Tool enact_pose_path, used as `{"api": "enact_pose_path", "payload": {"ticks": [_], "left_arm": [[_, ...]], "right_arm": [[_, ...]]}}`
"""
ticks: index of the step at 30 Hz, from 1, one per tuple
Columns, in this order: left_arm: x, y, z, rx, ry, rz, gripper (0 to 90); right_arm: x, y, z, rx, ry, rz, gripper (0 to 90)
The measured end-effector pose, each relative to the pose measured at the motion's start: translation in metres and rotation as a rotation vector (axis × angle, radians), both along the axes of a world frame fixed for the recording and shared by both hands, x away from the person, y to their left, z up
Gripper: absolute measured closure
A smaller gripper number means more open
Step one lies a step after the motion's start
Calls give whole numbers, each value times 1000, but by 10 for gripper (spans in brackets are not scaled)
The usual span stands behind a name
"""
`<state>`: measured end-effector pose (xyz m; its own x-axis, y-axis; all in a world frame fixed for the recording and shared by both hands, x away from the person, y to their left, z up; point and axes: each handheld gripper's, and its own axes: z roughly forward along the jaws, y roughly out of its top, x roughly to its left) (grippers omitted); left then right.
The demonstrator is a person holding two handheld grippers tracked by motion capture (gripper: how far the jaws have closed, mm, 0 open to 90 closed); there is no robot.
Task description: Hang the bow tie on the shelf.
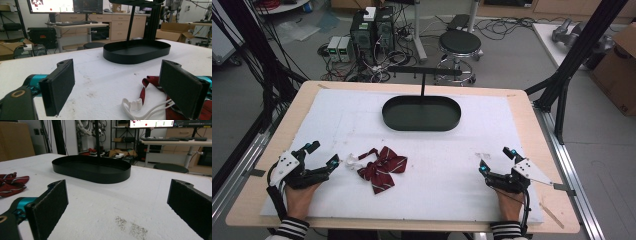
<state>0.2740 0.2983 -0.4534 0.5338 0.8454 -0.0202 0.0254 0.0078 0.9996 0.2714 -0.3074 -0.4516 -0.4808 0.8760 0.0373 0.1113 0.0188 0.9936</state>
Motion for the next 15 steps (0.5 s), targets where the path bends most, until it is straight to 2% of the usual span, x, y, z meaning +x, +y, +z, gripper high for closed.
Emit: {"api": "enact_pose_path", "payload": {"ticks": [7, 10, 15], "left_arm": [[1, 0, 1, 9, 9, -2, 138], [1, -1, 1, 9, 7, -3, 137], [3, 1, 4, 23, 22, -10, 137]], "right_arm": [[-1, 2, 0, -27, -7, 3, 23], [0, 1, 0, -13, -5, 2, 23], [0, 1, 0, -18, -7, 2, 22]]}}
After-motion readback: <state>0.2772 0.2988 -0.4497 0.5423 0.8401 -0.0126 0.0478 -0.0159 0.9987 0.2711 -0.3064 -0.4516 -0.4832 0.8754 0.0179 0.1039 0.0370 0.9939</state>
